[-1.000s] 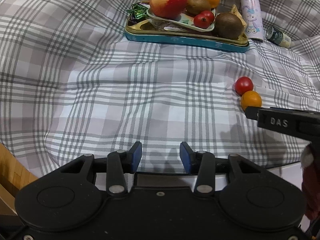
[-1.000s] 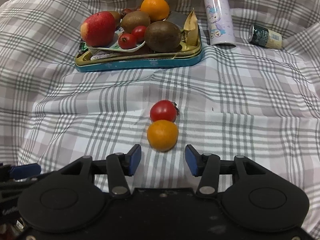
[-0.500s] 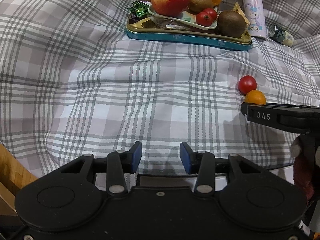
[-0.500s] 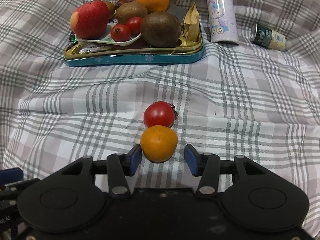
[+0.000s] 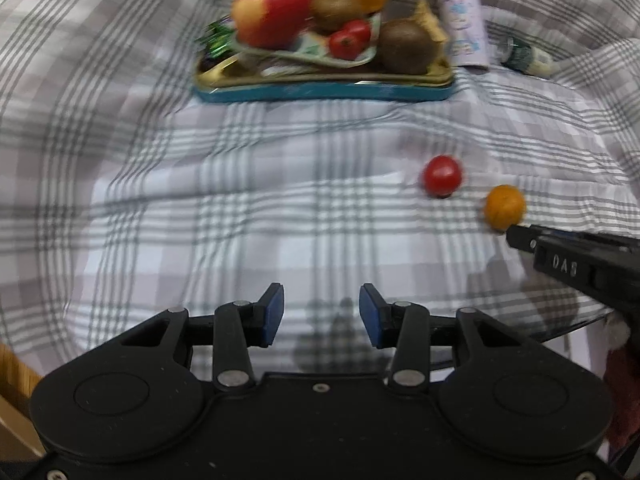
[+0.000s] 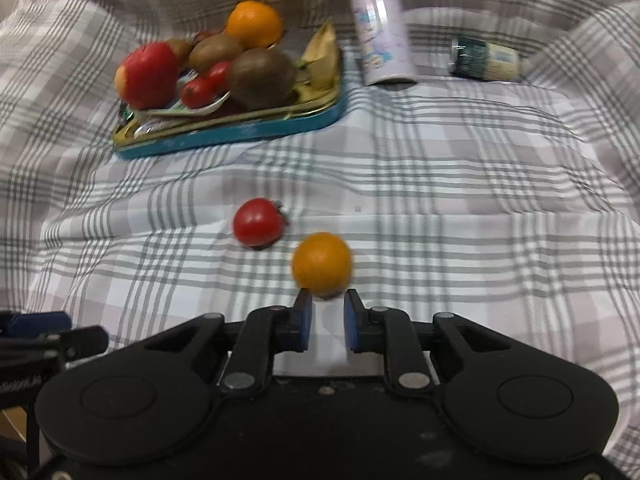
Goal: Organize fruits
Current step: 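Grasp the red tomato with left gripper while right grasps the small orange, then carry the tomato and orange into the white box and open both grippers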
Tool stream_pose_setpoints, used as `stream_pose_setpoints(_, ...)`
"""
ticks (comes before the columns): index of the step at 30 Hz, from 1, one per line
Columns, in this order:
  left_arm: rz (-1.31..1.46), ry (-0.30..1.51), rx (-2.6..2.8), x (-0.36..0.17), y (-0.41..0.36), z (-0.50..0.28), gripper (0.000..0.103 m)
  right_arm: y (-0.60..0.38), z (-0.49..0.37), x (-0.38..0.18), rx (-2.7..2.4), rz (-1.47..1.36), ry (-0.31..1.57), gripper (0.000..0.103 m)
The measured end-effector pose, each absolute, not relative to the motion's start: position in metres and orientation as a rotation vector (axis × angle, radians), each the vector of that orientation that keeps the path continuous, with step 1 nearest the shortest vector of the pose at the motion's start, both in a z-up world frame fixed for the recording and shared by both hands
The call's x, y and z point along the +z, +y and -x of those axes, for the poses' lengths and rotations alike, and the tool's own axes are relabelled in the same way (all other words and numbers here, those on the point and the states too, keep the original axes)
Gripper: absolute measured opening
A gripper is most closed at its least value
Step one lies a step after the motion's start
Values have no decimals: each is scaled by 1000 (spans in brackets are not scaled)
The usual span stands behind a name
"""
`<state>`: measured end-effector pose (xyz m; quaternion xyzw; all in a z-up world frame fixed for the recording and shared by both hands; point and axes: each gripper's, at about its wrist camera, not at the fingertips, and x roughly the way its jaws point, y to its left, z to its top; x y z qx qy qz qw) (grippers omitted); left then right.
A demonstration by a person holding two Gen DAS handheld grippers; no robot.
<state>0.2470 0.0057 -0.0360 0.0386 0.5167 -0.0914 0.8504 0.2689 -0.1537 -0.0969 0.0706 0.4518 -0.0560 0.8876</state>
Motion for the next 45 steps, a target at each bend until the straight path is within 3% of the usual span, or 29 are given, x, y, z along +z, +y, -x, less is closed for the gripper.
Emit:
stream_pose_setpoints(4,-119,1061,-238,-31,-18,-256,51,-170,-264,-99,-130,-158,941,22)
stream_pose_setpoints(8,-149,1041,-283,-28,-37,-268,51,-178,-261,-100,-119,-182,945,31)
stream_pose_setpoints(34,-116,1114,-351,-72,-98,-339,51,-190,-243,-96,-69,-244,927,34)
stream_pose_setpoints(39,-118,1079,-350,-69,-98,-339,45,-182,-252,-99,-41,-214,922,44)
stream_pose_setpoints(45,-101,1055,-307,-60,-80,-341,44,-168,-270,-102,-8,-177,913,59)
